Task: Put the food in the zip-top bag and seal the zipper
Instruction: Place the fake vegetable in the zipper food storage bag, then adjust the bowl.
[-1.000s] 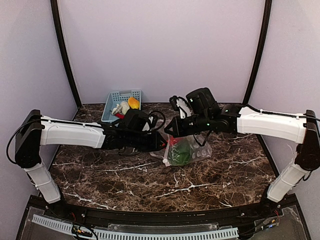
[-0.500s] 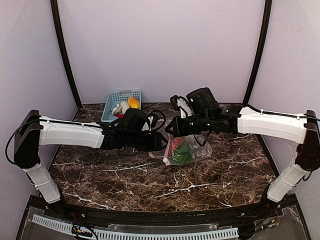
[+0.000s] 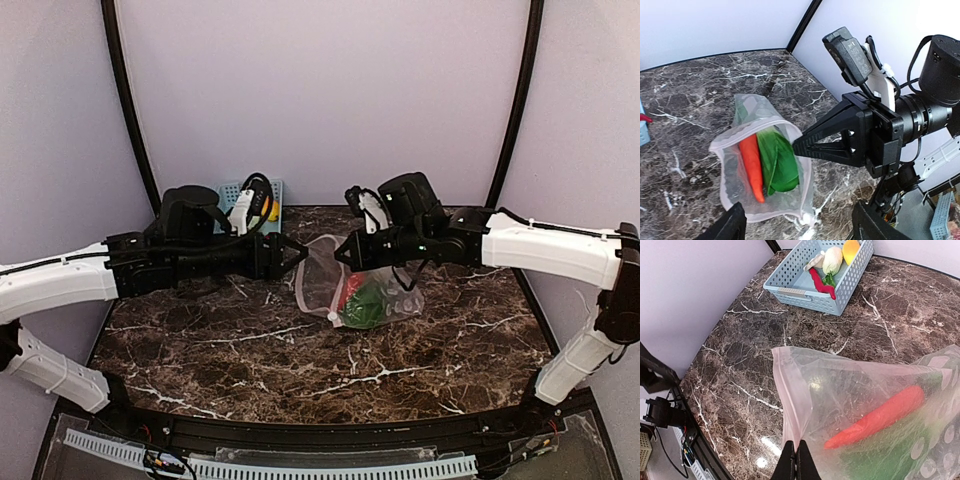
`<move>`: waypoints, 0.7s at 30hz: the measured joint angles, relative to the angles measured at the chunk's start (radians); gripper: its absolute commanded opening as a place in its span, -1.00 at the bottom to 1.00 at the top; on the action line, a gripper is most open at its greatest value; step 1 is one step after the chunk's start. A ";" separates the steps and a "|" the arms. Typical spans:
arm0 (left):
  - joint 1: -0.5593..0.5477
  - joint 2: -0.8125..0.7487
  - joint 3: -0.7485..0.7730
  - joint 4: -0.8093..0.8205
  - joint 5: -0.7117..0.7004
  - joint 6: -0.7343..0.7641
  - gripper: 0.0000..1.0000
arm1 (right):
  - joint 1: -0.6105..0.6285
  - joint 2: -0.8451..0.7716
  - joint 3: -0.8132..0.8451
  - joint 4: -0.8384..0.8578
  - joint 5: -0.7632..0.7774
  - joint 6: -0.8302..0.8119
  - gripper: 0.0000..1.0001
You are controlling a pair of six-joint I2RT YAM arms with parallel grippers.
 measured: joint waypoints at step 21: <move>0.523 0.372 0.309 -0.338 0.231 0.141 0.46 | 0.000 0.000 0.013 -0.043 0.015 -0.024 -1.00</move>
